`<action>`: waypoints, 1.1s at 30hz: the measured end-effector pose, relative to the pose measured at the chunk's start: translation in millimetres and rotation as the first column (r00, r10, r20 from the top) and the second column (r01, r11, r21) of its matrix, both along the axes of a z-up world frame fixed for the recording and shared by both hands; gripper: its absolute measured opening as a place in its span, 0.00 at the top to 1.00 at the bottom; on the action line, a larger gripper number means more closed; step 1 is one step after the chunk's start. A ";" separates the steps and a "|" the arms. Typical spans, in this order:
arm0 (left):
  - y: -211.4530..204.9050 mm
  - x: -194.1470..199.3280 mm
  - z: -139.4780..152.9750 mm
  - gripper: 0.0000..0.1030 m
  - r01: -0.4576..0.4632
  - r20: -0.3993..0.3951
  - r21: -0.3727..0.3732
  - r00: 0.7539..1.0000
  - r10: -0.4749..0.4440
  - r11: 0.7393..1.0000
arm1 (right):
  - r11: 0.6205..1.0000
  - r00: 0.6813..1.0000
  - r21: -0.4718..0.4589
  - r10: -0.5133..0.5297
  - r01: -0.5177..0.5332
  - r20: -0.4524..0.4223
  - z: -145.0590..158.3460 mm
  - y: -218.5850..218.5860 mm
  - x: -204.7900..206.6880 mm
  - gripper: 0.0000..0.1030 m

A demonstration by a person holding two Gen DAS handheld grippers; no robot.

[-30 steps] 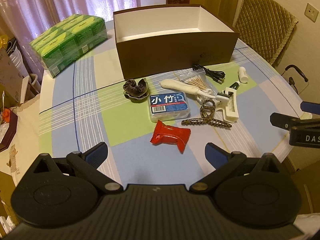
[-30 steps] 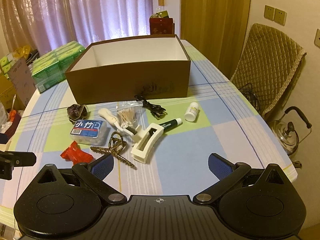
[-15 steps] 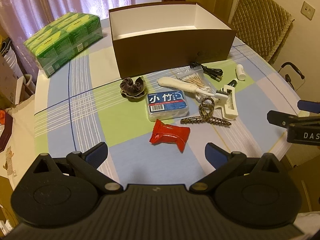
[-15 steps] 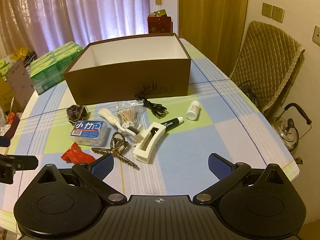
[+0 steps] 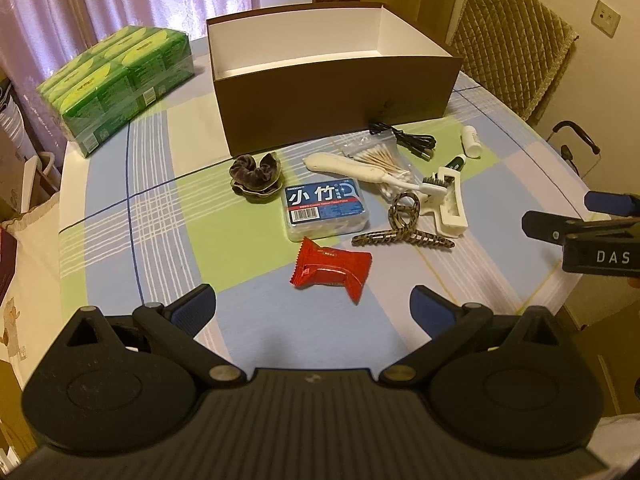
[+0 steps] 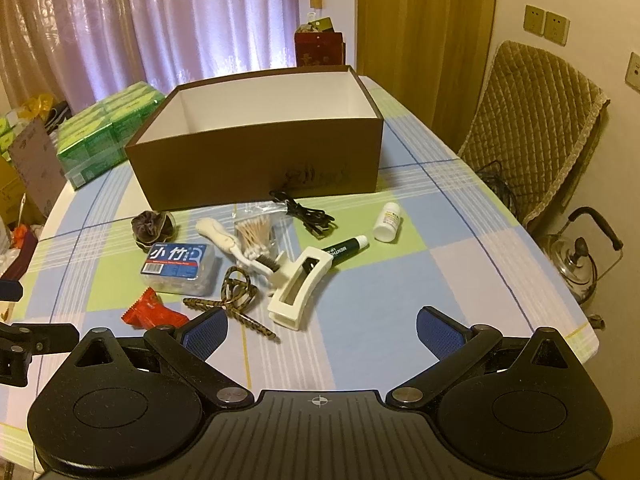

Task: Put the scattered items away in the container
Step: 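Move the left tool toward the red wrapped candy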

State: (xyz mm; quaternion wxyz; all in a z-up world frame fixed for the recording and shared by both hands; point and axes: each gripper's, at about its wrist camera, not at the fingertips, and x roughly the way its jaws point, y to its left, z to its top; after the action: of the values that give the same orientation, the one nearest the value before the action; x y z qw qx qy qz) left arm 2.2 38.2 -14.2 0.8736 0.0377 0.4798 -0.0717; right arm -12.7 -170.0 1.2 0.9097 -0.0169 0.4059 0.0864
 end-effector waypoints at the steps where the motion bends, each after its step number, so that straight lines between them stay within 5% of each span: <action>1: 0.0 0.2 -0.2 0.01 -0.004 -0.001 -0.001 1.000 0.004 1.000 | 1.000 1.000 0.000 0.003 -0.003 0.000 -0.3 -0.3 0.9 0.00; 33: -39.4 28.9 -21.8 0.01 -0.054 0.002 0.024 0.999 0.054 0.998 | 0.995 0.993 0.052 0.090 -0.086 -0.074 -22.0 -52.8 63.2 0.00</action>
State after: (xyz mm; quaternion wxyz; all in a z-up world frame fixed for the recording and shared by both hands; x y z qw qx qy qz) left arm 31.1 -1.2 -36.1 0.8751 0.0352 0.4808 -0.0423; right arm 50.5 -222.8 -20.8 0.8889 -0.0095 0.4371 0.1369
